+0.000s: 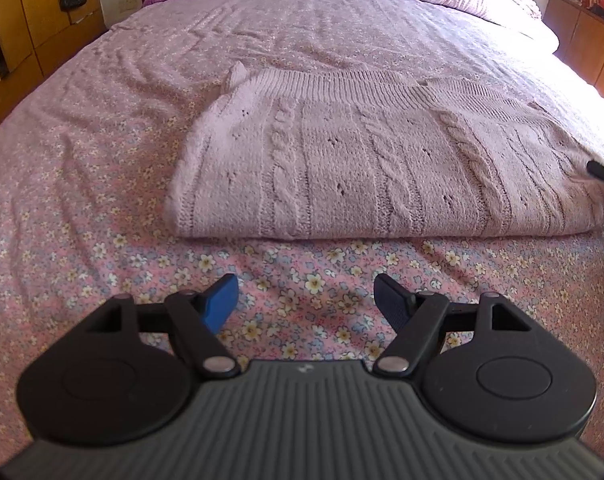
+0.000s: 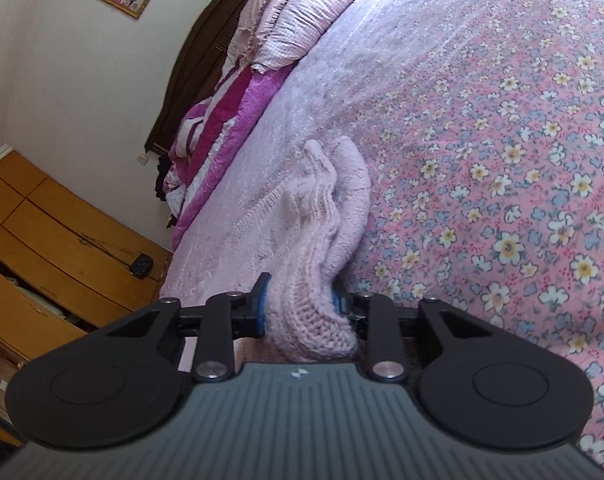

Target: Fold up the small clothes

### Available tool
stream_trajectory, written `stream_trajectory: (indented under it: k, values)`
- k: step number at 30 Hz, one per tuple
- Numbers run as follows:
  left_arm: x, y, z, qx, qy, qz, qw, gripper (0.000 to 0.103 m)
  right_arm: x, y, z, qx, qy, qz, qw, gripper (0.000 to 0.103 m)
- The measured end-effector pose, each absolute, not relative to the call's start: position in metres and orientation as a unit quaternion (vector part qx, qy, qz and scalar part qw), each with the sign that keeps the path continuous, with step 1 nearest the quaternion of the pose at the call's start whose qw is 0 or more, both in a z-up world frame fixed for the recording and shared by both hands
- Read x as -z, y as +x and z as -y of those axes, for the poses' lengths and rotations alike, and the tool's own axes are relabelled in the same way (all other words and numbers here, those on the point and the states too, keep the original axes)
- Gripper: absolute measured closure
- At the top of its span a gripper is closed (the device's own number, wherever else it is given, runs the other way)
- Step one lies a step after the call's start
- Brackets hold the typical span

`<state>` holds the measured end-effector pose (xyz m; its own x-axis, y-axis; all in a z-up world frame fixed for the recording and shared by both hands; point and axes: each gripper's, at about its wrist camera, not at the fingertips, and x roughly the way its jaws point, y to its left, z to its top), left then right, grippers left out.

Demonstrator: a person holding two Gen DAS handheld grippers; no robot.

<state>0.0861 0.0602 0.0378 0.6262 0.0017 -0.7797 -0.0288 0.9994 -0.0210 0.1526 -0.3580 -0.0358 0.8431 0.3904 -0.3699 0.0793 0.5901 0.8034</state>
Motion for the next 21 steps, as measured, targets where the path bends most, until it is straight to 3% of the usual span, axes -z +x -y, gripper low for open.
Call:
stream_trajectory:
  k: [21]
  values:
    - [-0.073,0.094,-0.130,-0.037,-0.022,-0.417,0.908,0.027,-0.074,0.167,0.253,-0.215,0.408,-0.186,0.868,0.076]
